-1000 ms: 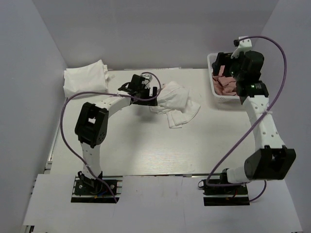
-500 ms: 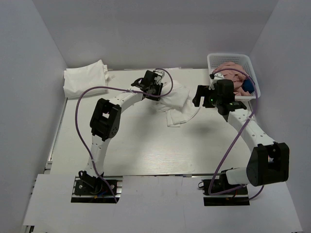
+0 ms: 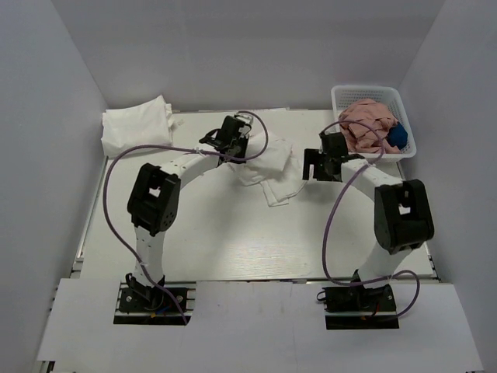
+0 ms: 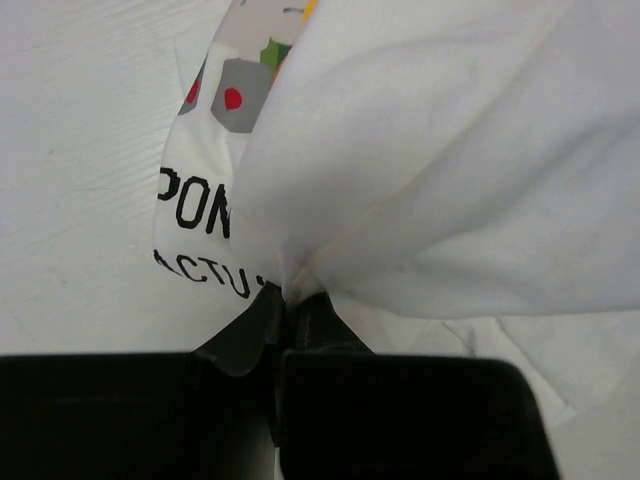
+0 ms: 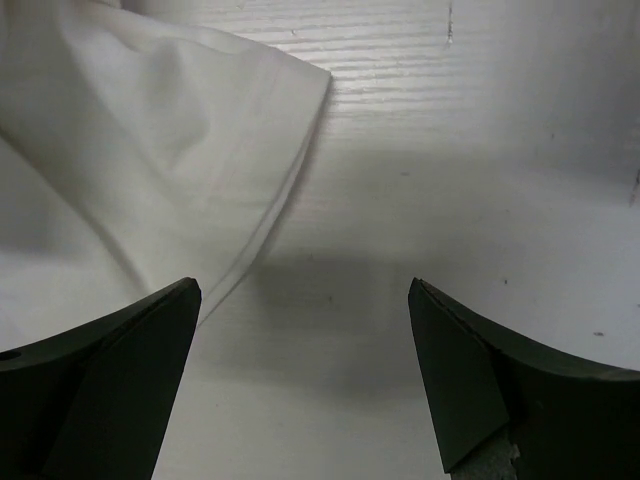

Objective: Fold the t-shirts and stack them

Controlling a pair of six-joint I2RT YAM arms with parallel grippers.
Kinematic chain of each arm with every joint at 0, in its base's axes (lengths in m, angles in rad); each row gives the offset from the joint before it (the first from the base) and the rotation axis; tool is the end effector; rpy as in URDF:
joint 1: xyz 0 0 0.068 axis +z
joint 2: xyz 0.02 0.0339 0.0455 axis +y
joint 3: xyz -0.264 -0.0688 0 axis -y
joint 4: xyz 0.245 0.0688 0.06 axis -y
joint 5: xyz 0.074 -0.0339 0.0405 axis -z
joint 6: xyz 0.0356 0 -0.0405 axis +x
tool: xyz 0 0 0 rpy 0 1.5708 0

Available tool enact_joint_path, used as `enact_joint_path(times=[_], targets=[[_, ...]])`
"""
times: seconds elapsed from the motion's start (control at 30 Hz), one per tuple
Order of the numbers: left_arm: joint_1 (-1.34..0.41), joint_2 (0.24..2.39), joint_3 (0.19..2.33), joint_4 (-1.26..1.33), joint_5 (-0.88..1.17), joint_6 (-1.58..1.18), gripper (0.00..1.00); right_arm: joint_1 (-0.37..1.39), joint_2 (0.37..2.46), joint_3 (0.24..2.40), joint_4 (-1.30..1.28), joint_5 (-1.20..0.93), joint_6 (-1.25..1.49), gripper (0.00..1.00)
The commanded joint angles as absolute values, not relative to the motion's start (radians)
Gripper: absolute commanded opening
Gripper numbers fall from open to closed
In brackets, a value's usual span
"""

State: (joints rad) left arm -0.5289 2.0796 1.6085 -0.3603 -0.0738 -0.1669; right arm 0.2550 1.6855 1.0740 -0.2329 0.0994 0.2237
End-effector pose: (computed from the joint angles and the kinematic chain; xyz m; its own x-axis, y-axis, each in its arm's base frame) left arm 0.4053 -0.2338 0.2054 -0.7055 0.2204 -0.6735 0.3479 0.9357 -0.0582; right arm 0.3473 0.0869 0.2024 -0.7469 0.0334 -0.6641 -0.0221 0.9969 0.0750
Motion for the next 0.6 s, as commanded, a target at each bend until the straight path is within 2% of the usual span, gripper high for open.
enact_joint_path(times=[0.0,0.23,0.4,0.57], targets=[[-0.518,1.904,1.565,-0.288,-0.104,-0.186,0.00,0.281,1.751,1.182,-0.199,0.130,0.193,0.90],[-0.518,1.859,1.533,-0.307,-0.104,-0.172,0.00,0.331,1.881,1.279,-0.115,0.067,0.170,0.90],[-0.518,1.829,1.502,-0.287,-0.078,-0.190,0.00,0.345,1.950,1.293,-0.115,0.185,0.229,0.90],[-0.528,1.798,1.493,-0.276,-0.069,-0.190,0.00,0.351,2.005,1.318,-0.117,0.106,0.238,0.87]])
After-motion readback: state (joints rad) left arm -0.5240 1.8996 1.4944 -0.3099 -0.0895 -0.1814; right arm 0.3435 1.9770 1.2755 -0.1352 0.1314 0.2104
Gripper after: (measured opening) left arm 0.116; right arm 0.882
